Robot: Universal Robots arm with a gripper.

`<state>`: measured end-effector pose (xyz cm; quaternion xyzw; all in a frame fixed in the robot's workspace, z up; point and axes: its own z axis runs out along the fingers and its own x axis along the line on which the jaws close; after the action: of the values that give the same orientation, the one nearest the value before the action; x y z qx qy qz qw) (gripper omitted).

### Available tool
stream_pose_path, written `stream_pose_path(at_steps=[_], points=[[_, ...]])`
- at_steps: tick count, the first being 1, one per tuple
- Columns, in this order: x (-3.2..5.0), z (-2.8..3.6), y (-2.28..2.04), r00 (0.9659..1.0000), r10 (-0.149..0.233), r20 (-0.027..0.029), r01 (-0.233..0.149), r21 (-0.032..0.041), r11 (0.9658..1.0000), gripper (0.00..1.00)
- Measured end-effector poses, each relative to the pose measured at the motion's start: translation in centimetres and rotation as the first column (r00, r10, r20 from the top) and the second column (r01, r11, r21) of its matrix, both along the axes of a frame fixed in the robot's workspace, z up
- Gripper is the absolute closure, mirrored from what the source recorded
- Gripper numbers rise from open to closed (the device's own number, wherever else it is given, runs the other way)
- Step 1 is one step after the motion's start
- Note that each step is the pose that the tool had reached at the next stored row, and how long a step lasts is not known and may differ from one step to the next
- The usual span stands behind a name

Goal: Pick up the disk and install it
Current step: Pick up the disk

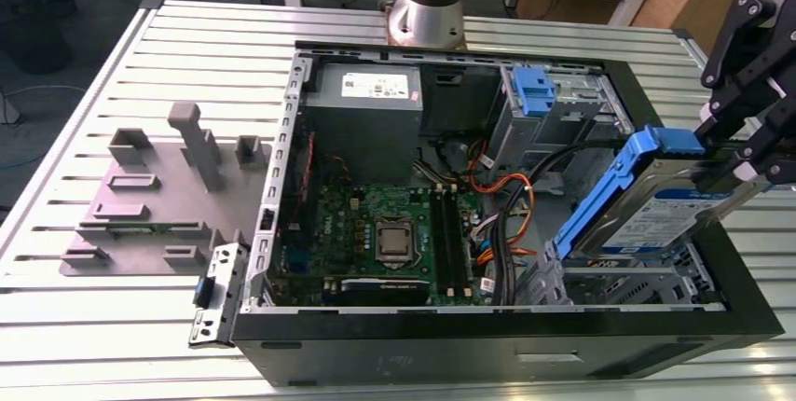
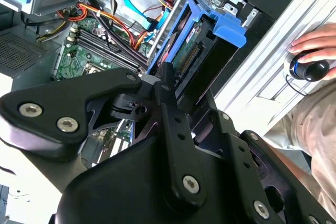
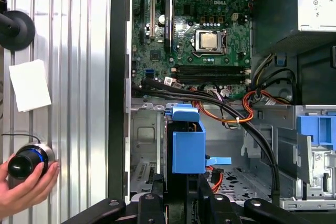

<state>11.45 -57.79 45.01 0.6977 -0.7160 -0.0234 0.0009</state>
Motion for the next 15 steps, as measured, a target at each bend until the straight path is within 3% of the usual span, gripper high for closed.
stream_pose_path(at_steps=[15], points=[[0.11, -0.26, 0.0, 1.0, 0.0, 0.0, 0.0, 0.0, 1.0, 0.65]])
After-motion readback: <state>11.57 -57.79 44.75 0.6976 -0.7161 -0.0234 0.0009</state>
